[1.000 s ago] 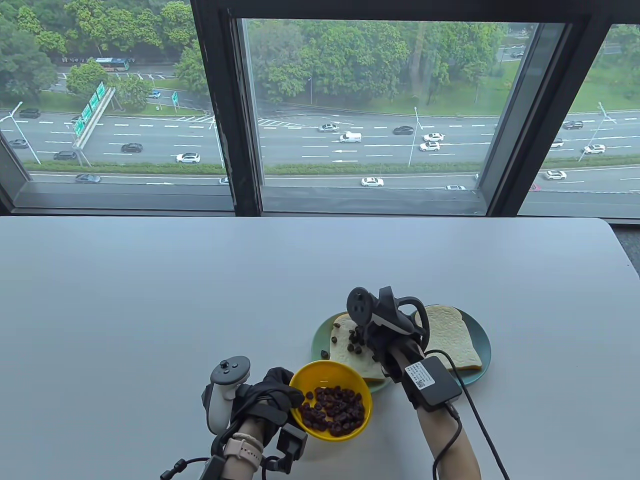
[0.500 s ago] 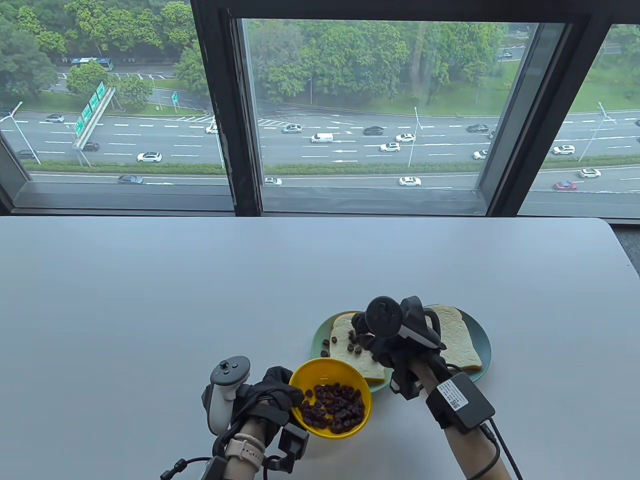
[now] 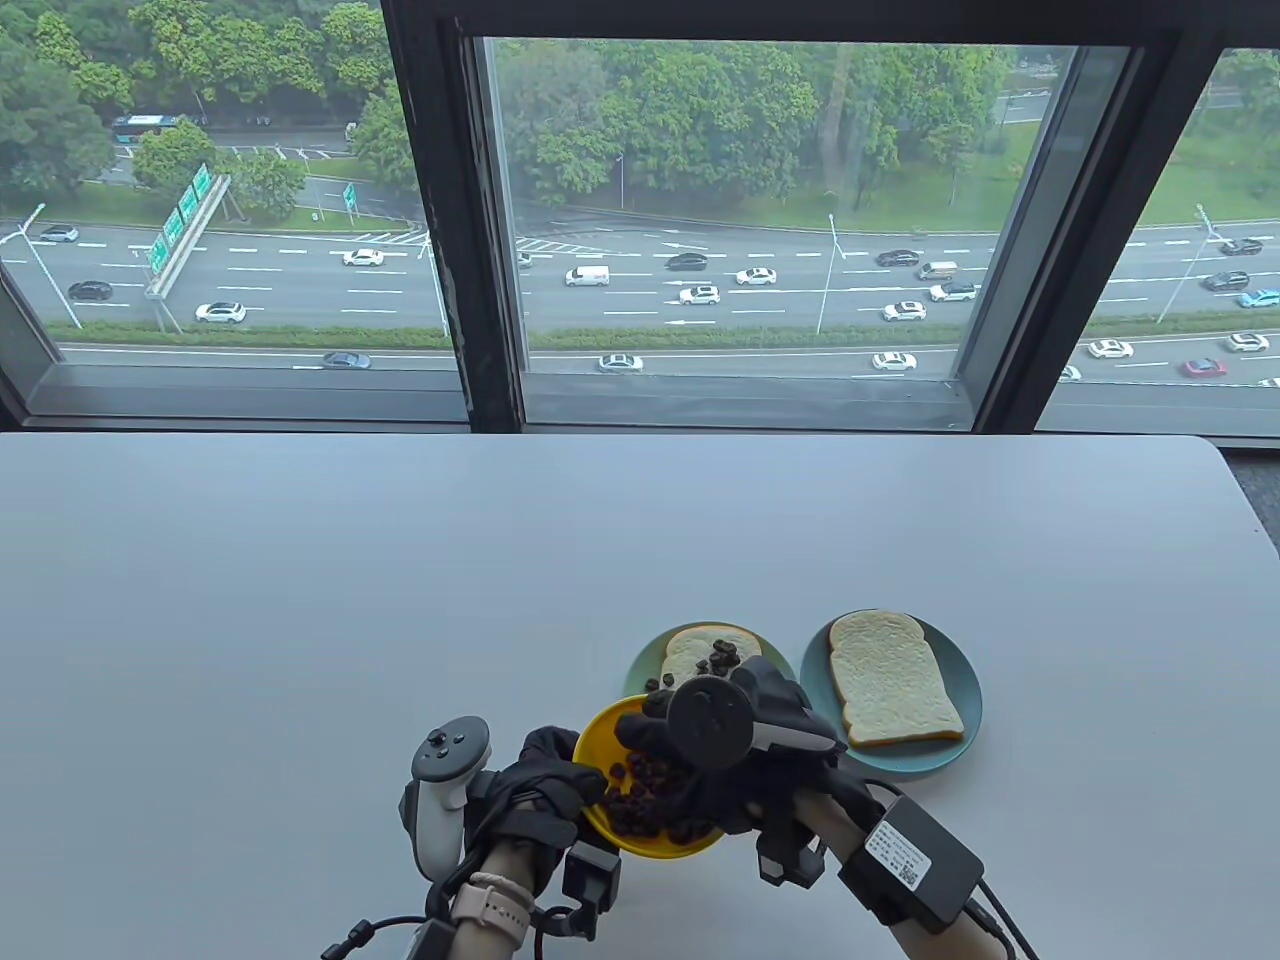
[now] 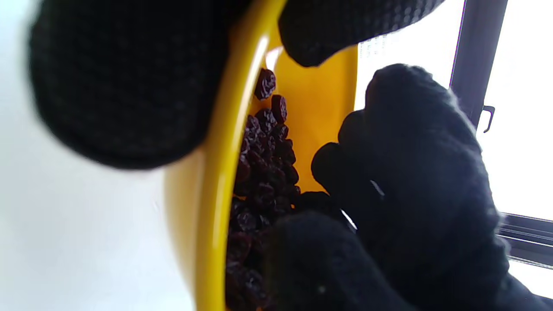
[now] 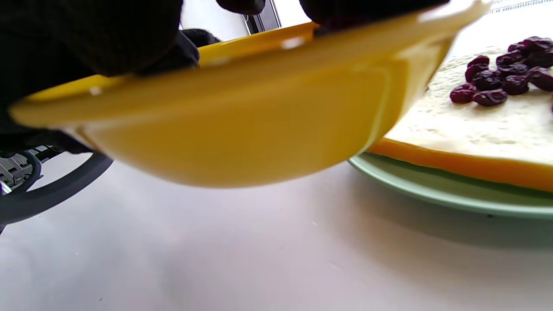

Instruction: Sprinkle cranberries onto toast

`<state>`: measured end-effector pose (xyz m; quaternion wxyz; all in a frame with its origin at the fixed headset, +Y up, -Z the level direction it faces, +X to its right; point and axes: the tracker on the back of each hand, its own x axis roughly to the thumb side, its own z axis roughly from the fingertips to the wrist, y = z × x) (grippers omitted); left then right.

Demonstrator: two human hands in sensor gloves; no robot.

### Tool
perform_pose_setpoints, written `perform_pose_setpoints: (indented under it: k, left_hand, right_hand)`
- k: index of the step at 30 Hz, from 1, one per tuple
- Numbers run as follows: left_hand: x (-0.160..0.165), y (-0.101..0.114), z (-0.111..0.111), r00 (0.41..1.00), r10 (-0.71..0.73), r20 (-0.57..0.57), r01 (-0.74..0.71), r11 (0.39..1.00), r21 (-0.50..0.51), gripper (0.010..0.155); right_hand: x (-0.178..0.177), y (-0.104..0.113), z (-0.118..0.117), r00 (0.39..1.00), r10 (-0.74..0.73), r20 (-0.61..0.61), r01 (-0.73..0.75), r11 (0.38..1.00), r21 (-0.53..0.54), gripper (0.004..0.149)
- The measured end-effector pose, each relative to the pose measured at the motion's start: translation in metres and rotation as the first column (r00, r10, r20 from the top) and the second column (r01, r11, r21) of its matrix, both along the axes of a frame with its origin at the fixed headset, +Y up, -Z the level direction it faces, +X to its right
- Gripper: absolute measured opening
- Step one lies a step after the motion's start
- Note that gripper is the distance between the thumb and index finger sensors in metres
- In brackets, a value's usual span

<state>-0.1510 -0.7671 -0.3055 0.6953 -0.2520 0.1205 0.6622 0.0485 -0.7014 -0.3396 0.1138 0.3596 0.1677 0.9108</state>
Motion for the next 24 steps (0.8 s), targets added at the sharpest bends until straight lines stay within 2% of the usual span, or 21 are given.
perform_pose_setpoints:
  k: [6,10,12,14,16,21,23,24]
  left_hand:
    - [0.005,0.000,0.002,1.000,-0.009,-0.008,0.009,1.000,0.013,0.056]
    - [0.011,-0.001,0.005,1.000,-0.011,0.009,0.010,1.000,0.012,0.057]
    - [0.013,-0.003,0.006,1.000,-0.002,0.005,0.002,1.000,0.001,0.057]
    - [0.015,-0.004,0.007,1.000,0.019,0.023,-0.018,1.000,-0.007,0.057]
    - [0.017,-0.004,0.007,0.999,0.034,0.027,-0.034,0.999,-0.008,0.056]
    - [0.018,-0.006,0.007,0.998,0.053,0.029,-0.053,0.998,-0.019,0.057]
    - [0.017,-0.008,0.006,0.998,0.054,0.020,-0.054,0.998,-0.033,0.057]
    - [0.015,-0.009,0.006,0.998,0.055,0.016,-0.054,0.998,-0.039,0.056]
  right_hand:
    - [-0.011,-0.010,0.008,0.987,0.153,-0.040,-0.151,0.988,0.035,0.085]
    - [-0.022,-0.016,0.016,0.970,0.241,-0.043,-0.233,0.963,0.132,0.080]
    - [-0.027,-0.017,0.019,0.961,0.273,-0.036,-0.264,0.951,0.160,0.073]
    - [-0.030,-0.015,0.021,0.965,0.263,-0.010,-0.252,0.935,0.250,0.067]
    - [-0.030,-0.015,0.019,0.971,0.238,0.013,-0.233,0.934,0.272,0.056]
    - [-0.027,-0.011,0.020,0.975,0.222,-0.001,-0.214,0.941,0.264,0.053]
    - [-0.025,-0.008,0.021,0.980,0.197,0.006,-0.189,0.931,0.311,0.049]
    - [-0.024,-0.005,0.021,0.986,0.164,0.027,-0.163,0.924,0.347,0.041]
